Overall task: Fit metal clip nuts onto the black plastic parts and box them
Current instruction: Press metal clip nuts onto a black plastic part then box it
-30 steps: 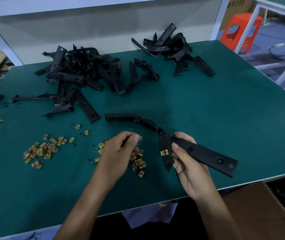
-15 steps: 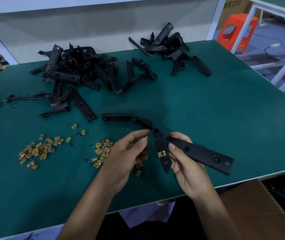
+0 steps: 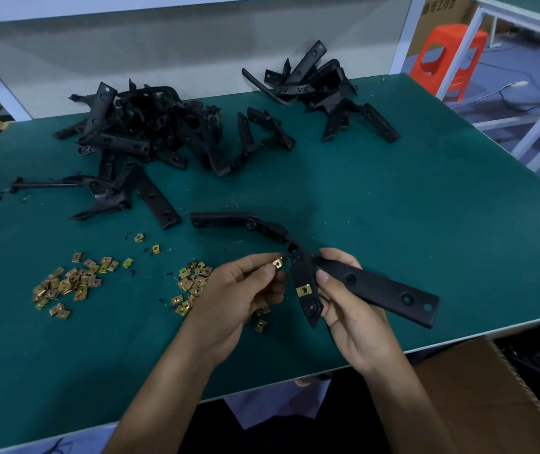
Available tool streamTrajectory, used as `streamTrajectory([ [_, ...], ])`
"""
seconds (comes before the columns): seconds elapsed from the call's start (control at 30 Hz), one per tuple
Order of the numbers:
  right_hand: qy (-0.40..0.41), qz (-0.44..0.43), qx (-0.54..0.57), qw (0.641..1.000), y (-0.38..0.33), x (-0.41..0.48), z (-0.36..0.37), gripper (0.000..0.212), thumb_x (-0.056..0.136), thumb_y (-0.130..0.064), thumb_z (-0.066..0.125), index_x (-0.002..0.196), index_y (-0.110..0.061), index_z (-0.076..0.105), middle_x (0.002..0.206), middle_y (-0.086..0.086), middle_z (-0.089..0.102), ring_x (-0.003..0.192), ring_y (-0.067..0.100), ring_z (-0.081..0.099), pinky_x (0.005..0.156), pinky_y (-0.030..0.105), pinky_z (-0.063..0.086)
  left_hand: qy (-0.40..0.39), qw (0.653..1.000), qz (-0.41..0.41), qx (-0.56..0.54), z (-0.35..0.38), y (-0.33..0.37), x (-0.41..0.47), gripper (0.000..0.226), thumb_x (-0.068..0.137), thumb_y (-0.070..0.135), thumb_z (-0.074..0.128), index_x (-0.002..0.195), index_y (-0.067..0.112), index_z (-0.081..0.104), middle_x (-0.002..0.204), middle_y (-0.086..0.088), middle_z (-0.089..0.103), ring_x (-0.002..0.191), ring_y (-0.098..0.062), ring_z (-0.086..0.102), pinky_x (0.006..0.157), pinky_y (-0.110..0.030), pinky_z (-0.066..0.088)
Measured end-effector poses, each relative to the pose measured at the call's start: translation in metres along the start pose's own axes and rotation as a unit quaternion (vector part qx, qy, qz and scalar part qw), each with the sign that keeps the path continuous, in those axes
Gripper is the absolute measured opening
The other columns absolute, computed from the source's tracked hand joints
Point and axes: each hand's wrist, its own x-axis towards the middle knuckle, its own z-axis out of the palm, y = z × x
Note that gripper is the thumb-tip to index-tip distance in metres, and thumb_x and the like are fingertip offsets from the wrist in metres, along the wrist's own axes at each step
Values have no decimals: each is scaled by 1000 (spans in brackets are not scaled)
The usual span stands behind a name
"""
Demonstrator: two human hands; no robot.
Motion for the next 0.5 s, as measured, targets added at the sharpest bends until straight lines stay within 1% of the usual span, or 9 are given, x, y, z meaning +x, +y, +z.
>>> streamTrajectory([
  [0.1,-3,-2,-1,1000,0,0,0,32,79,-22,78,110,-23,71,111,17,72,91,23,72,74,30,59,-13,1000,-1,-1,0,3,-2,24,98,0,54,106,11,75,87,-7,75,75,-12,69,66,-20,56],
  [0.2,-6,-2,5,1000,1,1,-1,31,79,-21,77,109,-24,71,111,17,73,91,22,72,74,30,59,-13,1000,-3,-7,0,4,-3,21,95,1,58,100,12,76,86,-8,76,72,-12,70,65,-21,57],
  [0.27,-8,-1,9,1000,1,1,-1,31,80,-20,77,110,-24,71,113,18,72,92,23,72,76,31,60,-6,1000,-8,-17,0,5,-4,16,89,6,64,99,10,75,84,-8,76,70,-12,70,63,-21,57],
  [0.37,-8,-3,11,1000,1,1,-1,32,80,-20,77,111,-23,71,114,18,72,93,23,72,75,30,60,-11,1000,-16,-20,-1,7,-4,16,78,18,70,90,11,79,82,-9,75,67,-13,69,60,-21,57],
  [0.5,-11,-4,10,1000,1,0,-2,31,81,-18,76,111,-22,71,113,14,72,94,20,72,73,27,59,-10,999,-31,-6,-1,8,-5,15,78,24,70,81,14,81,79,-8,73,64,-11,66,57,-21,55],
])
